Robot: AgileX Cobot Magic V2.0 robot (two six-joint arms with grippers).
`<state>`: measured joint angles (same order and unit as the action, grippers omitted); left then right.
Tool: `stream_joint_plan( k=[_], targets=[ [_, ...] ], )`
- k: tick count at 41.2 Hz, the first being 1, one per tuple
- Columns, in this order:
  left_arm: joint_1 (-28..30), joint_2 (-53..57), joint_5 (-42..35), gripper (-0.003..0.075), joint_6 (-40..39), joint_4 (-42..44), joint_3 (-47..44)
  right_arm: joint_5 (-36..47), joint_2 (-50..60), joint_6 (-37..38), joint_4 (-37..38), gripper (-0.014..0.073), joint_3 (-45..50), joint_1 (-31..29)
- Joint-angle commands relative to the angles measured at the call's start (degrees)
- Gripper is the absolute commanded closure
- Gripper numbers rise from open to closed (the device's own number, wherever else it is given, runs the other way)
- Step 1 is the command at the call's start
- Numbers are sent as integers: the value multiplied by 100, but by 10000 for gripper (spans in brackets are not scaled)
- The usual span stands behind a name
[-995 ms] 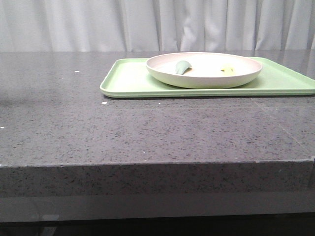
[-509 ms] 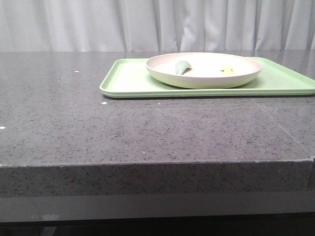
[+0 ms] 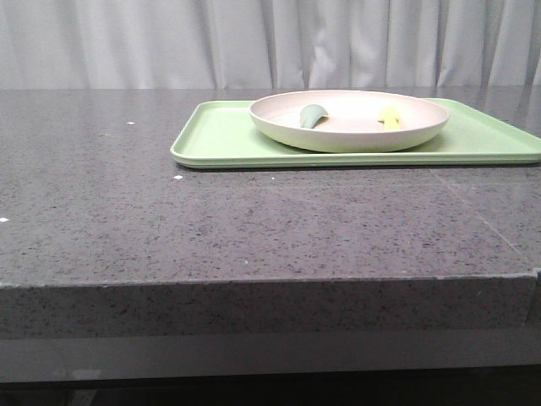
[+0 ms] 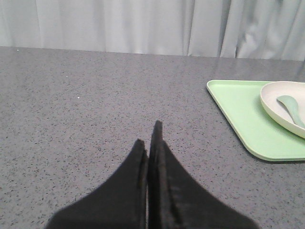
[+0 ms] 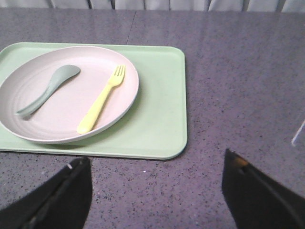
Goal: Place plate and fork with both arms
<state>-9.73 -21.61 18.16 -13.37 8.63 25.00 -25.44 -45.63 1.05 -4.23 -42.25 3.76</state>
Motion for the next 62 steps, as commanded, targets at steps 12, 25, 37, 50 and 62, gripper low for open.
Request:
stream_joint_plan(
  k=[12, 25, 37, 50, 62],
  targets=[
    [9, -31, -481, 738, 10, 26, 149, -319, -2291, 6, -194, 10, -1973, 796],
    [9, -31, -481, 738, 10, 26, 149, -1546, -4310, 310, -99, 10, -4016, 1109],
    [9, -31, -481, 738, 10, 26, 149, -2430, -5669, 1285, 710, 10, -5404, 1344],
    [9, -31, -481, 738, 10, 26, 149, -2746, -6318, 1440, 669, 10, -5926, 1351],
    [9, -31, -481, 738, 10, 26, 149, -2661, -6483, 1459, 669, 10, -5926, 1351]
  ],
)
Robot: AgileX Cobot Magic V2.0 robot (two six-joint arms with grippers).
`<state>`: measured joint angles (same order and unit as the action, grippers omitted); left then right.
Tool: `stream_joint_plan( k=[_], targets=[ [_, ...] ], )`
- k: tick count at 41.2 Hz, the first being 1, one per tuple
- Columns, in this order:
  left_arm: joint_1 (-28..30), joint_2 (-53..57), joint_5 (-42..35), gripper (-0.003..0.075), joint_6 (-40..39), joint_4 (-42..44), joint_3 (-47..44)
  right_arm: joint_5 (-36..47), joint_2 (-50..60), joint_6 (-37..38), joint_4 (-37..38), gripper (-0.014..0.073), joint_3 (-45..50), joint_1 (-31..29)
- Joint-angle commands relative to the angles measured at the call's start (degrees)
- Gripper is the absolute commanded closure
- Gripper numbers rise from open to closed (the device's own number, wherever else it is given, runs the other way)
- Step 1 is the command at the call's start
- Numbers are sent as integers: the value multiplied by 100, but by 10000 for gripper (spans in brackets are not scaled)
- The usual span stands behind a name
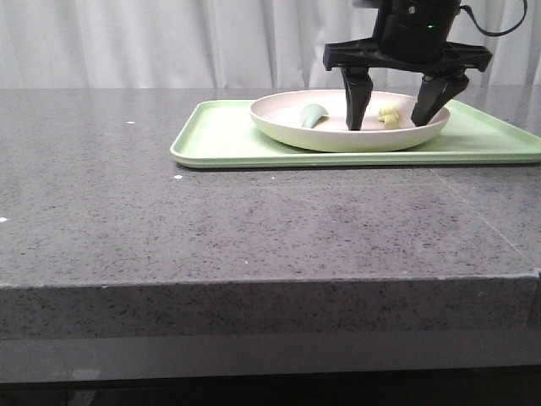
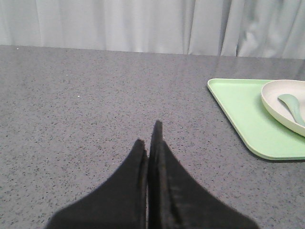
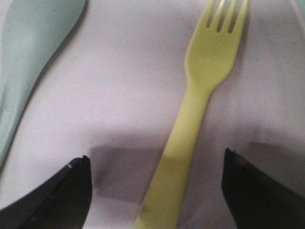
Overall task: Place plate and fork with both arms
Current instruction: 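Lower the right gripper onto the yellow fork and grasp it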
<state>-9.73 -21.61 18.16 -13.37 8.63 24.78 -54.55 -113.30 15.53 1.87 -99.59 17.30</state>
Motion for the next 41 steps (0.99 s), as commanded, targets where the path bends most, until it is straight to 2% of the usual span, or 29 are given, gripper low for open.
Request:
stream_joint_plan(
  k=[1, 13, 16, 22, 28, 32, 41],
  targets=[
    [9, -31, -481, 738, 10, 26, 171, 250, 269, 11, 60, 10, -192, -4],
    [9, -31, -481, 738, 10, 26, 171, 216, 225, 11, 60, 20, -192, -4],
    [9, -31, -481, 738, 10, 26, 171, 167, 225, 11, 60, 81, -192, -4],
    [9, -31, -481, 738, 10, 26, 171, 119, 225, 11, 60, 289, -192, -4],
    [9, -31, -481, 738, 10, 26, 171, 119, 225, 11, 60, 452, -192, -4],
    [9, -31, -481, 738, 10, 26, 171, 119, 225, 11, 60, 493, -192, -4],
    [9, -31, -481, 738, 10, 26, 171, 164, 225, 11, 60, 495, -192, -4]
  ],
)
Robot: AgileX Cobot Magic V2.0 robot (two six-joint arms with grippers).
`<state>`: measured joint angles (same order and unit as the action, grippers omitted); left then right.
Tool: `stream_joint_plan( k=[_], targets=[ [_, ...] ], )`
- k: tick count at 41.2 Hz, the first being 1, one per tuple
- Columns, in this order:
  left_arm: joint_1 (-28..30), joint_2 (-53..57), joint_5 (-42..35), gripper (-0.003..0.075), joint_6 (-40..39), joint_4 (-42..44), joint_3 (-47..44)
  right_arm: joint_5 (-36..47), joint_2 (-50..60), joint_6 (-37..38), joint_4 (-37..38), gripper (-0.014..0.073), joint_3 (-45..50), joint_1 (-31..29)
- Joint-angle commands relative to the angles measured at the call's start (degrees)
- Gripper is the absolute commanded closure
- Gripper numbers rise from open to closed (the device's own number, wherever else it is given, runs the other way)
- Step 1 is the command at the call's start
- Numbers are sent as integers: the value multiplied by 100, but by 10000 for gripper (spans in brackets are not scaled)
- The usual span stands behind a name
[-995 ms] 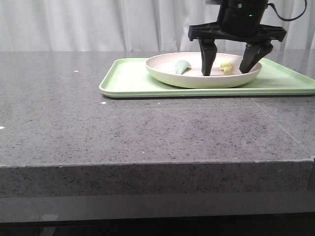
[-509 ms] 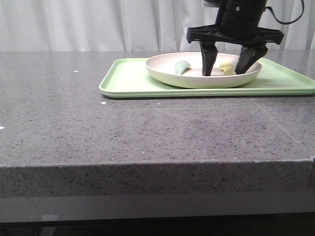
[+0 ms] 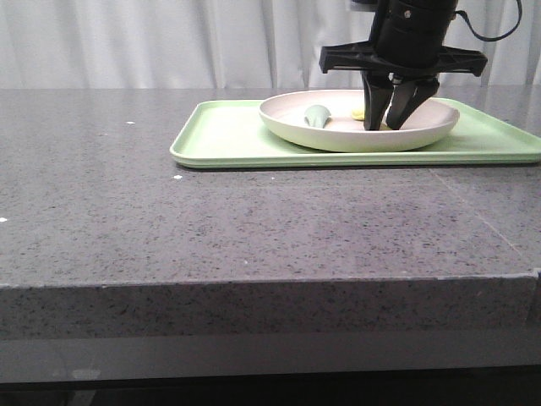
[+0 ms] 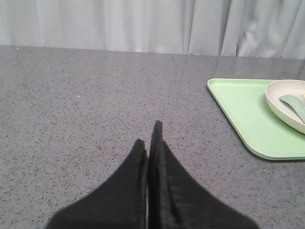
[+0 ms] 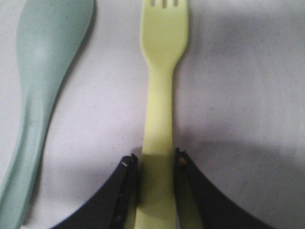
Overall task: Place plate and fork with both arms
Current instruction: 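Lower the right gripper onto the yellow fork and grasp it, then lift the yellow fork out of the plate with the right gripper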
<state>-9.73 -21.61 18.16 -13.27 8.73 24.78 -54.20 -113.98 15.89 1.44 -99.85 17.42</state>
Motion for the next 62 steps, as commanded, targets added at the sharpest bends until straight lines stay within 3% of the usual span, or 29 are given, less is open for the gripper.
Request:
stream_joint_plan(
  k=[1, 25, 48, 62],
  targets=[
    [9, -31, -481, 738, 0, 16, 171, 128, 292, -24, 102, 495, -166, -16],
    [9, -31, -481, 738, 0, 16, 171, 76, 597, -24, 102, 495, -787, -59],
    [9, -31, -481, 738, 0, 16, 171, -432, 786, -216, 113, 495, -841, -1120],
    [9, -31, -481, 738, 0, 16, 171, -844, 478, -496, 120, 495, -829, -1235]
  ],
)
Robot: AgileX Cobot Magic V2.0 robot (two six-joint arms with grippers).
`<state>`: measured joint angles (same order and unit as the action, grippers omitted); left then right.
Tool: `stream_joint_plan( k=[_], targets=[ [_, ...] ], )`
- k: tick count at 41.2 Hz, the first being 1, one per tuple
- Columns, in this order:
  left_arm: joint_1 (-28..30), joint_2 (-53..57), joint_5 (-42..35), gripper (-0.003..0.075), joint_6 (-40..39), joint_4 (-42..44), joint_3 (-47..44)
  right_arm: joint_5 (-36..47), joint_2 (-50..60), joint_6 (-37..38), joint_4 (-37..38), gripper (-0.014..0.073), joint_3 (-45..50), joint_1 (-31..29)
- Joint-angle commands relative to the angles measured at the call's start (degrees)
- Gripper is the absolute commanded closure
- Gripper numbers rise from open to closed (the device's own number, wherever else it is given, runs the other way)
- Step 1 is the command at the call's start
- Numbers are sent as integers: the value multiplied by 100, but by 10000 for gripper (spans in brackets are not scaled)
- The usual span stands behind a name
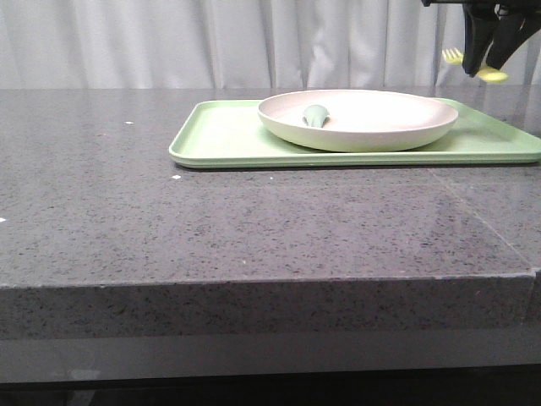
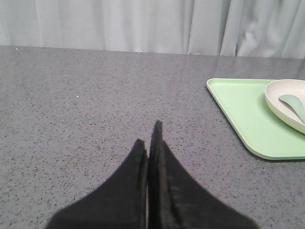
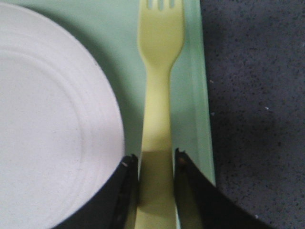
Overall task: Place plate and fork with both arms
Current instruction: 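Lift the yellow fork out of the plate with the right gripper, then lower the fork onto the tray beside the plate and release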
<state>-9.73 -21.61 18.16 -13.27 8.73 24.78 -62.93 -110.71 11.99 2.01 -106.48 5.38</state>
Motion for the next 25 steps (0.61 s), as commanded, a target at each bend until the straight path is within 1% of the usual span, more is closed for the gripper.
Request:
stream_joint_plan(
  k=[1, 12, 25],
  targets=[
    [9, -31, -481, 738, 0, 16, 171, 0, 102, -113, 63, 495, -167, -30],
    [9, -31, -481, 738, 0, 16, 171, -85, -275, -180, 68, 495, -161, -30],
    [9, -31, -481, 738, 0, 16, 171, -179, -344, -180, 113, 490, -161, -30]
  ],
)
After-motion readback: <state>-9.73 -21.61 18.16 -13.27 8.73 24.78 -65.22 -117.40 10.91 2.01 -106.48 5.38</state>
